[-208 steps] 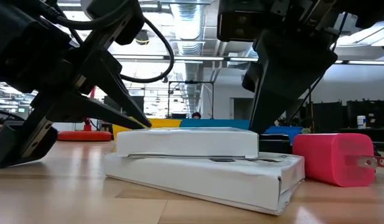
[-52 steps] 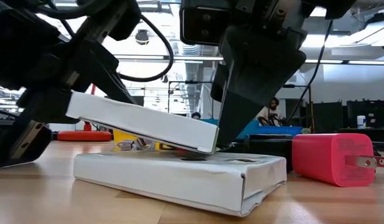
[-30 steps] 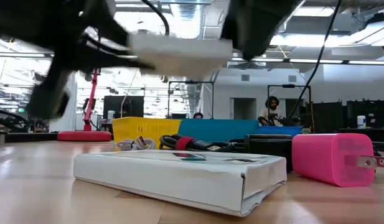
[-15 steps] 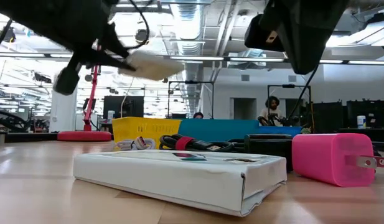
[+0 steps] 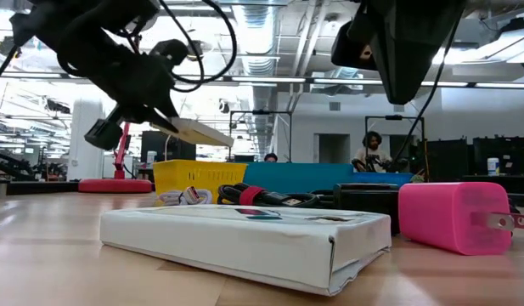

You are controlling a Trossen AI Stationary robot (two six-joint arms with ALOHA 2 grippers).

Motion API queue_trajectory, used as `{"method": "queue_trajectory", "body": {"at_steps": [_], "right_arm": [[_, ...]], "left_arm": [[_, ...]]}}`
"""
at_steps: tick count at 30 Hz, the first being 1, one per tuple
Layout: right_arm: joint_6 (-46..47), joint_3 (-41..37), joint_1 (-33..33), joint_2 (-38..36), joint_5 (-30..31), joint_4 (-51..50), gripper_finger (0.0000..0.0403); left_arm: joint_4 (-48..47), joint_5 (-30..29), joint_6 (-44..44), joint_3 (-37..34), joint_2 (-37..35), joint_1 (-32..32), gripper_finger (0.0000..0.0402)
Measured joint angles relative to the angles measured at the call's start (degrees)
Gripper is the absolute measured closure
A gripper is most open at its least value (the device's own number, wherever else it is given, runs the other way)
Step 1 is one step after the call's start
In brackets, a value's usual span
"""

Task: Pick and place items into bin
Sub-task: Put the top white card reader box into the yellow bin

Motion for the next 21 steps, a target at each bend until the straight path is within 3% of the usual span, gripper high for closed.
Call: {"method": "queue_trajectory", "body": {"at_steps": [5,21], "right_arm": [[0.2,0.0,0.5,0.0,0.0,0.0,0.0386],[0.2,0.0,0.5,0.0,0.0,0.0,0.0386]], "left_arm": [[0.1,4.6,0.1,0.0,0.0,1.0,0.0383],[-0.1,8.9,-2.3,0.0,0.0,1.0,0.0375]]}}
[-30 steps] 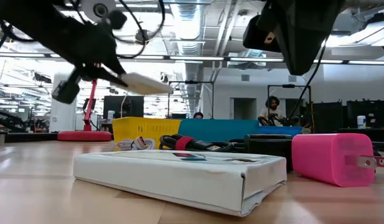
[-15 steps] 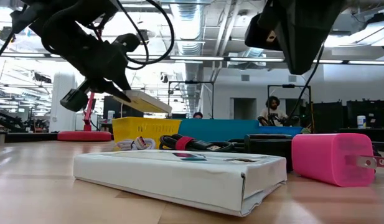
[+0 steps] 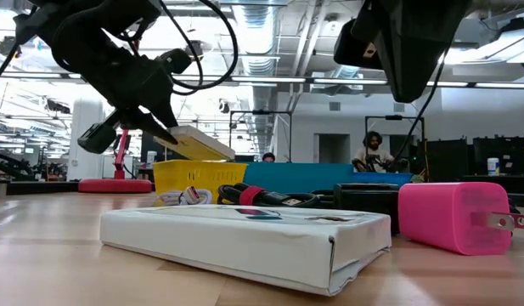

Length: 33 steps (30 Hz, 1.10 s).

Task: Pick and place items into bin
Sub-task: Put the top white card reader box into the yellow bin

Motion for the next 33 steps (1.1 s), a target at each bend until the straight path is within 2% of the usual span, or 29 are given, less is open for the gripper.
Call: {"method": "queue_trajectory", "body": {"at_steps": [7,16,21,33], "right_arm": [[0.0,0.0,0.0,0.0,0.0,0.0,0.0386],[0.0,0.0,0.0,0.0,0.8,0.0,0.0386],[0.0,0.0,0.0,0.0,0.9,0.1,0.0386],[0.0,0.0,0.0,0.0,0.9,1.0,0.0386]], "left_arm": [[-2.5,-0.1,-0.6,0.0,0.0,0.0,0.0369],[-2.3,-0.1,-0.9,0.0,0.0,0.0,0.0302],[-2.2,0.0,-2.7,0.0,0.0,0.0,0.0279],[-2.3,0.0,-2.1,0.0,0.0,0.0,0.0271]]}}
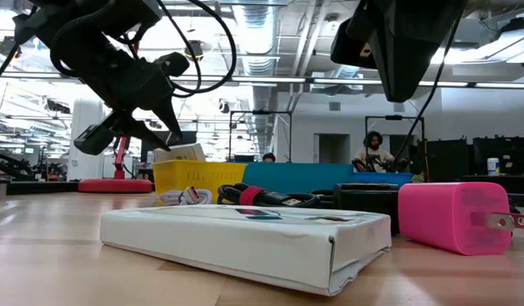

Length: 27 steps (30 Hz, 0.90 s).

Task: Pick and place items into bin
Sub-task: Put the top white card reader box into the yellow bin, then put the white card reader box into the yellow bin

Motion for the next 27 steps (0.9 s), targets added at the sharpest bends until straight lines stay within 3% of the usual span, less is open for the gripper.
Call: {"method": "queue_trajectory", "body": {"at_steps": [10,16,23,27], "right_arm": [[0.0,0.0,0.0,0.0,0.0,0.5,0.0386],[0.0,0.0,0.0,0.0,0.0,0.5,0.0386],[-0.1,0.0,0.3,0.0,0.0,1.4,0.0386],[-0.5,0.0,1.1,0.0,0.0,4.2,0.0386]], "left_arm": [[-0.1,0.3,4.2,0.0,0.0,-4.1,0.0271],[-0.1,1.6,0.9,0.0,0.0,-6.4,0.0271],[0.4,20.5,-3.9,0.0,0.0,-10.5,0.0271],[1.6,22.5,-6.5,0.0,0.5,-14.3,0.0271]]}}
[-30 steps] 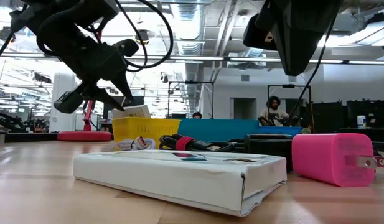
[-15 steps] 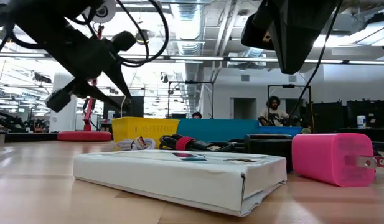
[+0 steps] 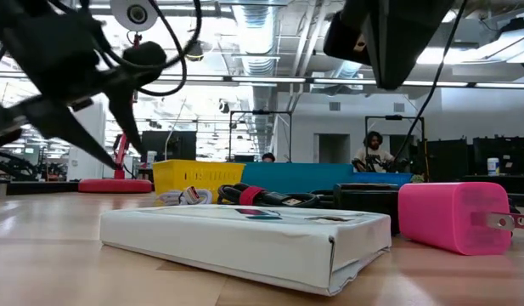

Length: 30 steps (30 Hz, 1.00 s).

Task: Pick and place items into bin
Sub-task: Put the white card reader box into the yellow bin

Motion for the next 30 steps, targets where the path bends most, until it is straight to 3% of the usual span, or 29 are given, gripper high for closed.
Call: {"method": "queue_trajectory", "body": {"at_steps": [9,12,17,23,30], "right_arm": [[-4.5,-0.9,3.5,0.2,4.5,5.8,0.0386],[-5.1,-1.1,4.6,0.3,7.8,5.9,0.0386],[-4.8,-1.1,6.0,0.3,8.2,6.4,0.0386],[-11.6,-1.1,7.5,0.3,8.6,7.4,0.0386],[-13.1,-1.1,7.6,2.3,9.2,8.0,0.0386]], "left_arm": [[10.3,-3.9,-0.1,0.0,10.3,-6.8,0.0271],[12.7,-7.1,0.2,0.2,14.2,-8.1,0.0272],[13.1,-11.6,-0.5,2.1,17.7,-9.6,0.0272],[15.7,-10.7,-5.1,4.3,18.1,-11.2,0.0272],[16.1,-8.8,-14.8,5.9,18.1,-12.5,0.0272]]}}
